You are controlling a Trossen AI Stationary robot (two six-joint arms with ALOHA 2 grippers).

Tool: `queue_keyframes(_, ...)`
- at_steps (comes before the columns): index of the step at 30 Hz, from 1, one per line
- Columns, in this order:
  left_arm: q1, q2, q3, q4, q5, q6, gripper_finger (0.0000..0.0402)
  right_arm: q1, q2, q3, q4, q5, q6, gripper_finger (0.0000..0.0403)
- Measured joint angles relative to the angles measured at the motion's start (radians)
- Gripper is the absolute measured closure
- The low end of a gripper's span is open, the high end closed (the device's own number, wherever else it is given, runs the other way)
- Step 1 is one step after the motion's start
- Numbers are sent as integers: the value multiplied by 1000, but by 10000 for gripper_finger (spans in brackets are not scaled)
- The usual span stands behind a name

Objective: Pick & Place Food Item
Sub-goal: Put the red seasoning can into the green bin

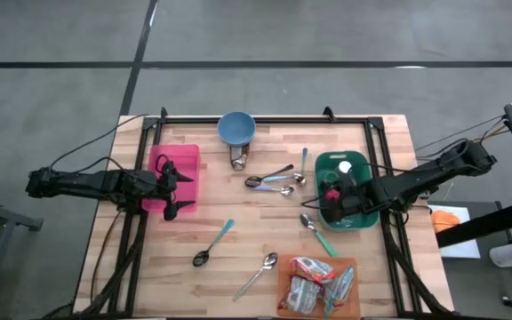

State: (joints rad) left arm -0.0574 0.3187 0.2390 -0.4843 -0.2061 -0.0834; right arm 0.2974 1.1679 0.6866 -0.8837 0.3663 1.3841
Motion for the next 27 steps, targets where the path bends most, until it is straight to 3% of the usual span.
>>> queue_keyframes(16, 0, 0, 0, 0, 0, 0, 34, 0, 68, -21, 24, 16, 26, 190)
queue_keyframes(22, 0, 0, 0, 0, 0, 0, 34, -1, 72, -8, 30, -7, 31, 117)
queue_keyframes(27, 0, 0, 0, 0, 0, 0, 34, -1, 71, -8, 32, -8, 31, 85)
